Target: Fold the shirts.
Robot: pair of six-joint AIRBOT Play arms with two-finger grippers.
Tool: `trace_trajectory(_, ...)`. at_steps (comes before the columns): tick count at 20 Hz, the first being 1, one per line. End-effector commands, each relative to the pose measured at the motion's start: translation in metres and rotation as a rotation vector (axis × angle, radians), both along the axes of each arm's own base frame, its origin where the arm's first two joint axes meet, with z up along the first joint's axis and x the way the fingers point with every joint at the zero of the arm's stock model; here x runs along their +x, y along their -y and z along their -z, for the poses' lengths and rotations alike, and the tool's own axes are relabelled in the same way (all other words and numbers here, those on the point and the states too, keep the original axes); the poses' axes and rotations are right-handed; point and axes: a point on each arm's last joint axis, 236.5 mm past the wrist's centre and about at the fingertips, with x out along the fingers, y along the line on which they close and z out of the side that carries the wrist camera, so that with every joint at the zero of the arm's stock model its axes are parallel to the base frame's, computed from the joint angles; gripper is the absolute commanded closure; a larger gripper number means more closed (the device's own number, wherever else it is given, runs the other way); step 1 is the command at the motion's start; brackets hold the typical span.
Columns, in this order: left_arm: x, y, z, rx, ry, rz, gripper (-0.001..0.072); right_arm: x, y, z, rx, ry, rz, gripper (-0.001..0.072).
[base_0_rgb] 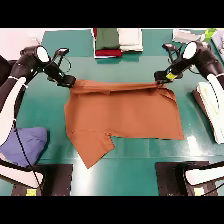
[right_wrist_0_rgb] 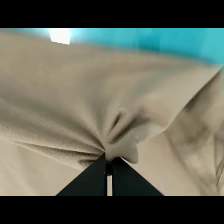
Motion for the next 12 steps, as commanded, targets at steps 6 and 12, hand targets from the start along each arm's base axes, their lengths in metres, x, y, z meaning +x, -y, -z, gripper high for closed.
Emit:
trace_trajectory(6,-0.036,-0.002,0.046,0.002,-0.137,-0.003,0.066,-0.038,-0.007,0.049,-0.021,-0.099,0.008,0.0682)
trace_trajectory(12,-0.044,-0.017,0.013,0.041,-0.118,-0.095,0.0142,-0.03,0.002,-0.007,0.041,0.044,0.06,0.033)
